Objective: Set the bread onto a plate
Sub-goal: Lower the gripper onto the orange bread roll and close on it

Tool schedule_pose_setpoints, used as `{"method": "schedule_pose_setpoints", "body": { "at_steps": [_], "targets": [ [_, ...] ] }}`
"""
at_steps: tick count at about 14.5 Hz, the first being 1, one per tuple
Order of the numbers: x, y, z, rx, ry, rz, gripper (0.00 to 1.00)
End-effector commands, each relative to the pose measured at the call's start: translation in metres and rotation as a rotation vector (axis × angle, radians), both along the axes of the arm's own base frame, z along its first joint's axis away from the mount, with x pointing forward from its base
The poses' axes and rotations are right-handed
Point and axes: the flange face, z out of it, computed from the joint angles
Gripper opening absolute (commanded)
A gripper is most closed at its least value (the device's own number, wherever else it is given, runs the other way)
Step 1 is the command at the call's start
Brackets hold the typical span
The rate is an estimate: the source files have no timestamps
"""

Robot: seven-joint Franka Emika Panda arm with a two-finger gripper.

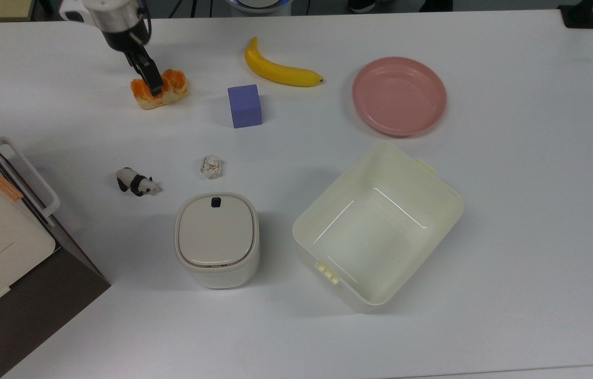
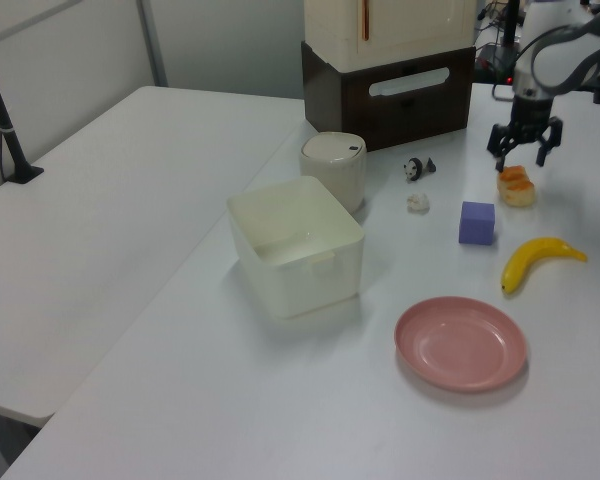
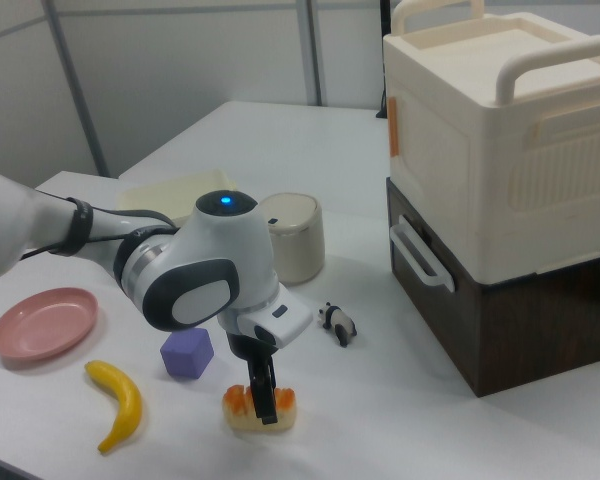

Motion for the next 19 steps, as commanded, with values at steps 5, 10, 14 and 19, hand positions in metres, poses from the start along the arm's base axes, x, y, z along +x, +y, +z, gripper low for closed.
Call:
{"method": "schedule_pose_setpoints", "body": {
  "at_steps": [5,10,14,19],
  "targets": [
    [0.015,0.015,-0.022,0.010,0.005,-0.014,1.00],
    [0.015,0.015,-0.025,0.010,0.012,-0.007,0.62],
    [0.017,0.012,-0.013,0.006,0.000,-0.004,0.48],
    [0.061,0.030,0.046,0.000,0.000,0.072,0.49]
  ]
}}
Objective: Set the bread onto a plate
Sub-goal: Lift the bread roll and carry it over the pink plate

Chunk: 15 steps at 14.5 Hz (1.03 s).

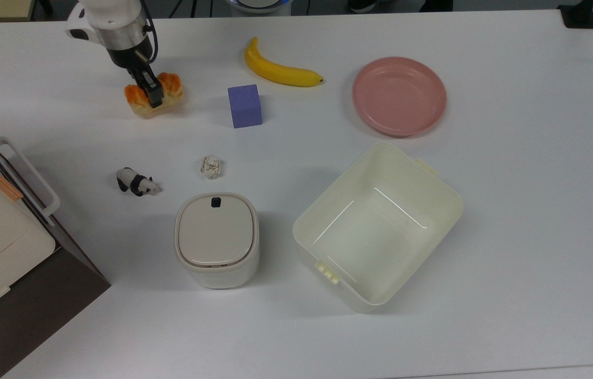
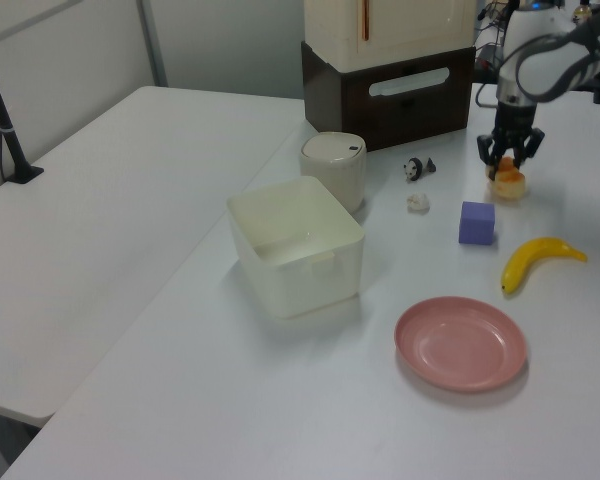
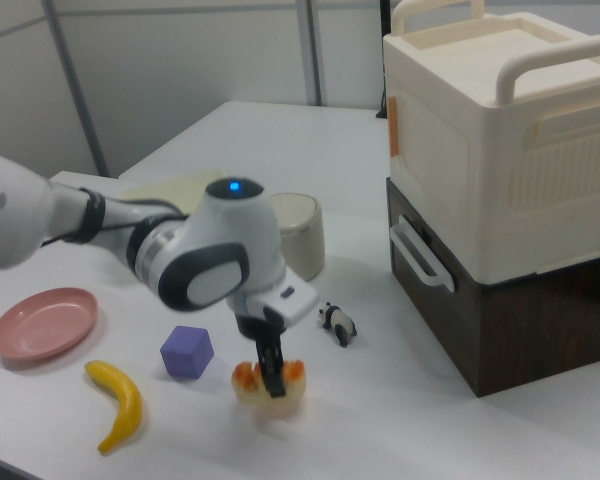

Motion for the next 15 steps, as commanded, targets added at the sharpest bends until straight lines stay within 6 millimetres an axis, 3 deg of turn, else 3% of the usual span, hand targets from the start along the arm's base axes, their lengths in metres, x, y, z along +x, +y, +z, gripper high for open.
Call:
{"method": "schedule_pose_setpoints", "body": {
  "at_steps": [1,4,7,10,13,15],
  "targets": [
    [0.042,0.033,0.054,-0.002,-0.012,0.087,0.50],
    [0.073,0.072,0.087,-0.023,-0.074,0.171,0.50],
    [0.103,0.147,0.105,-0.034,-0.090,0.324,0.50],
    [0.108,0.227,0.129,-0.052,-0.068,0.553,0.51],
    [0.103,0.287,0.148,-0.052,-0.049,0.730,0.53],
    [0.095,0.316,0.156,-0.052,-0.043,0.809,0.53]
  ]
}}
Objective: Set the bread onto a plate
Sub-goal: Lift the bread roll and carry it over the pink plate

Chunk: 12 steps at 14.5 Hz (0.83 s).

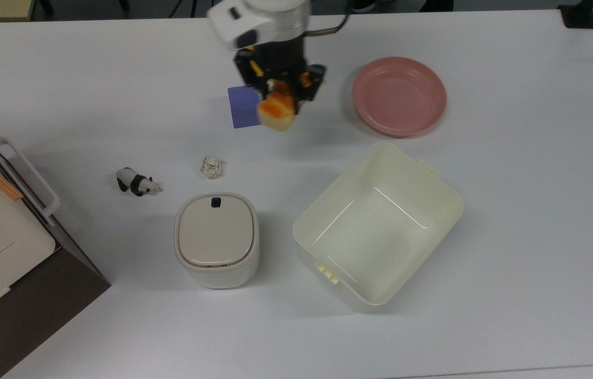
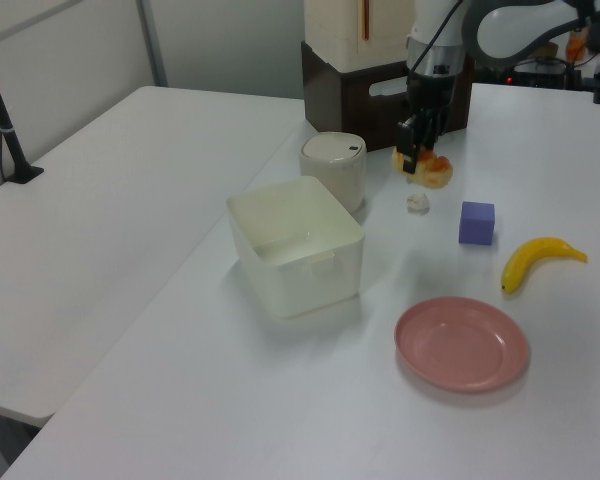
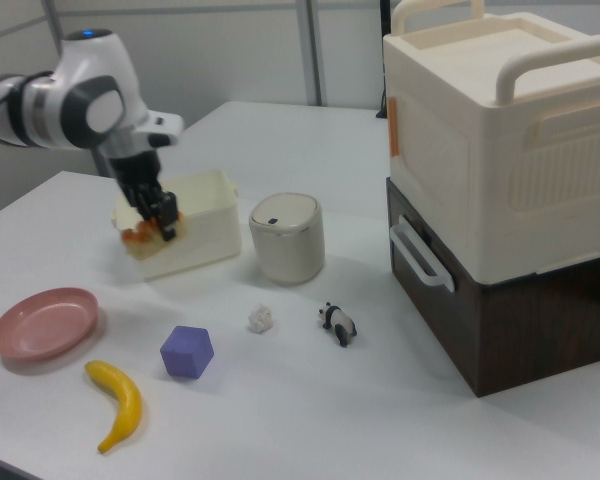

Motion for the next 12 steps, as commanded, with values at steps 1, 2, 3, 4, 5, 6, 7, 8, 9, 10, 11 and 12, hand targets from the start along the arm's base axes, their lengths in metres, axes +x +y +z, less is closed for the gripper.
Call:
{"method": "schedule_pose_setpoints", "body": {
  "at_steps": [1,2,3,4,5,6,7,8,9,10,11,12],
  "targets": [
    [-0.012,0.064,0.014,-0.031,0.039,0.204,0.53],
    [-0.021,0.088,0.012,-0.036,0.060,0.253,0.53],
    [-0.030,0.106,0.009,-0.044,0.083,0.293,0.53],
    [-0.036,0.120,0.006,-0.049,0.099,0.321,0.53],
    [-0.046,0.144,0.003,-0.053,0.106,0.364,0.56],
    [-0.052,0.160,-0.002,-0.057,0.114,0.396,0.56],
    [-0.059,0.178,-0.009,-0.062,0.125,0.425,0.56],
    [-0.066,0.194,-0.016,-0.068,0.135,0.457,0.56],
    [-0.073,0.210,-0.023,-0.073,0.144,0.486,0.56],
    [-0.080,0.221,-0.028,-0.078,0.149,0.510,0.56],
    [-0.085,0.232,-0.039,-0.087,0.164,0.532,0.56],
    [-0.090,0.244,-0.047,-0.092,0.172,0.553,0.56]
  ]
}}
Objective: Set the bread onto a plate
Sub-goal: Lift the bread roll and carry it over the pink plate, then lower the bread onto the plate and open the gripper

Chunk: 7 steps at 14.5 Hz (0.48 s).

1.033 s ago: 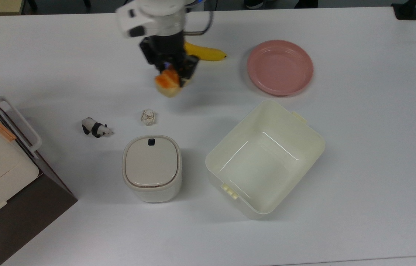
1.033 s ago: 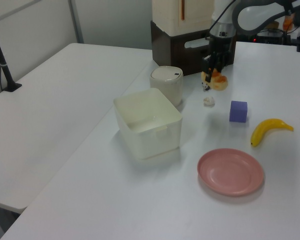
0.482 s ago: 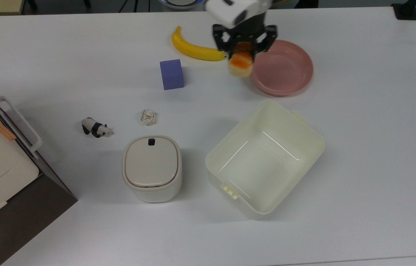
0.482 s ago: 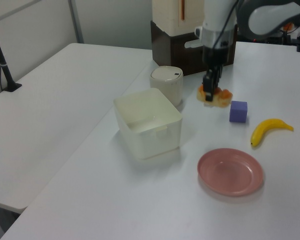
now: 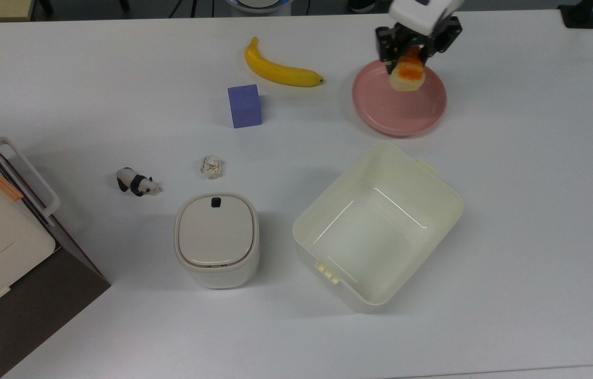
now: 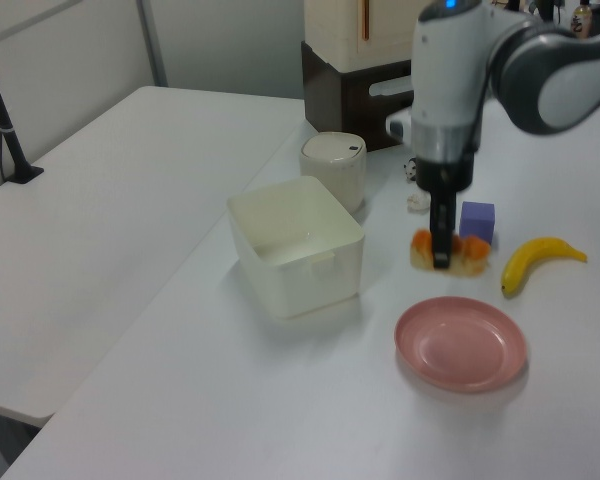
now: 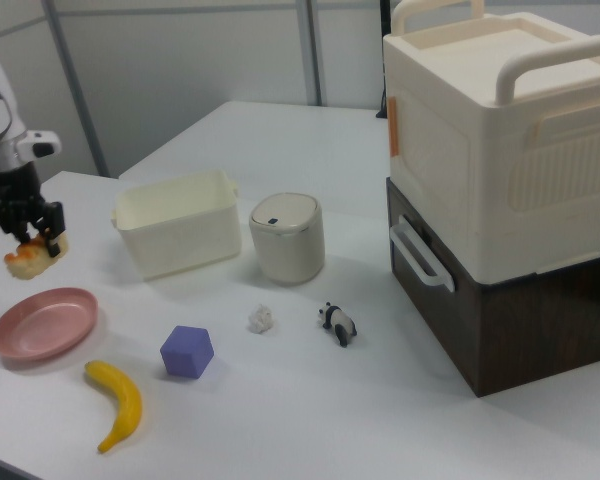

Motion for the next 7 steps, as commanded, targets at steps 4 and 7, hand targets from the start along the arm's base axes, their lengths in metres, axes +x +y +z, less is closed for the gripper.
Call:
{"method": "schedule_pose_setpoints", "body": {
  "at_steps": [4,7],
  "targets": [
    [-0.018,0.050,-0.057,-0.043,0.029,0.115,0.66],
    [-0.013,0.050,-0.079,-0.058,0.045,0.111,0.85]
  ]
}}
